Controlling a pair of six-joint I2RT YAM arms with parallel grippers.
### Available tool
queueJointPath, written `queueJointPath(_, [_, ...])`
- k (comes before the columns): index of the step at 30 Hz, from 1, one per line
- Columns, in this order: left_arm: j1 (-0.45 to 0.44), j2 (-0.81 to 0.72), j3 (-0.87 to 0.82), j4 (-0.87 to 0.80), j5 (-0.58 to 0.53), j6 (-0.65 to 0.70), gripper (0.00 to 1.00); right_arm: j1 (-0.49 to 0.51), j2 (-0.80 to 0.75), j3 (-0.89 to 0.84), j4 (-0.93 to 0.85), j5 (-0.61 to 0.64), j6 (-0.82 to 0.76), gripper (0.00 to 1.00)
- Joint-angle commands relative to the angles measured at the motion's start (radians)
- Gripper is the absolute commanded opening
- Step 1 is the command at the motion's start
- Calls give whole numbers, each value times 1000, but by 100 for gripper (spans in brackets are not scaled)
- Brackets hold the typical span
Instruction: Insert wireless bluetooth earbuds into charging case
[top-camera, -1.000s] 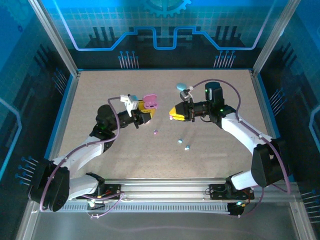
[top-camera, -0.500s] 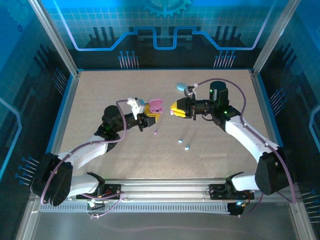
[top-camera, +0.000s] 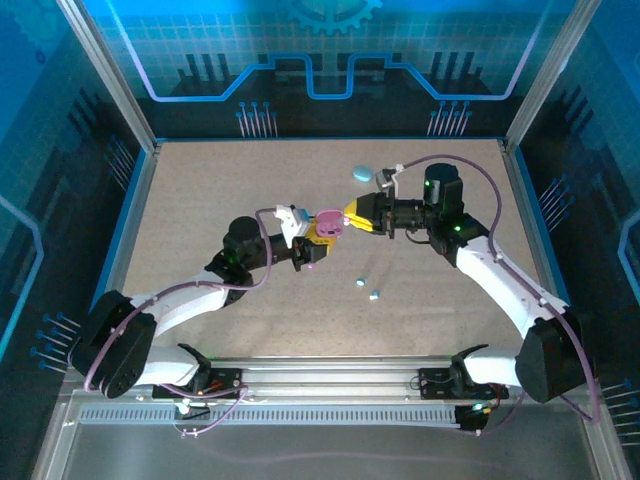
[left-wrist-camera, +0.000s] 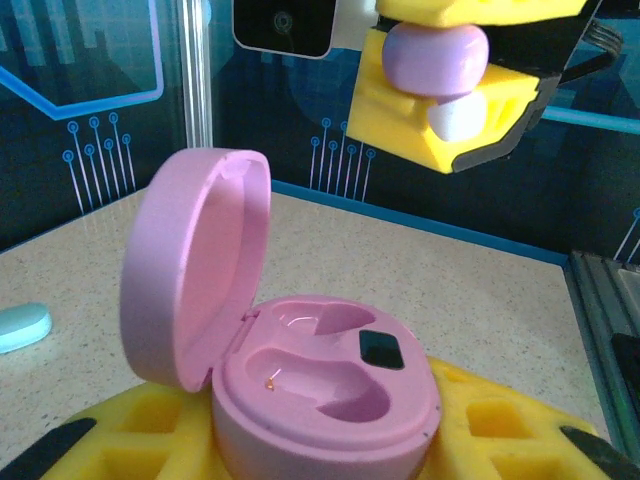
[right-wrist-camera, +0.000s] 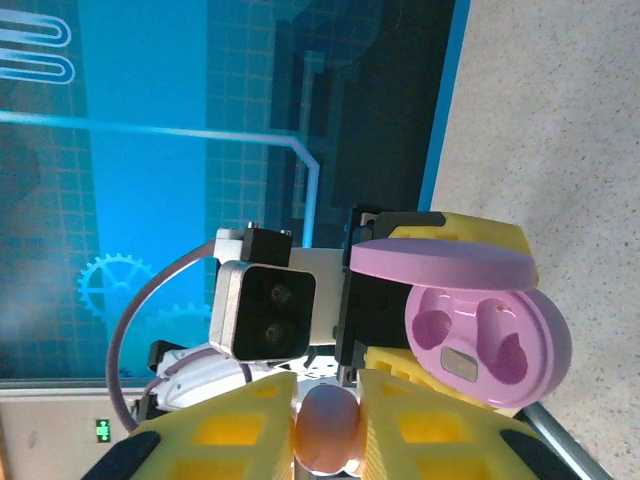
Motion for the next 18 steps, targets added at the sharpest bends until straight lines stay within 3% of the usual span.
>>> queueJointPath(1, [-20, 25, 43, 92, -33, -1, 30, 20, -25, 27, -59, 51, -76, 23])
queueJointPath(8, [-39, 44, 55, 117, -43, -8, 30, 46, -35, 46, -103, 88, -149, 23])
queueJointPath(18, [-59, 62, 65, 139, -39, -4, 30, 117, -48, 115, -256, 240, -319, 23])
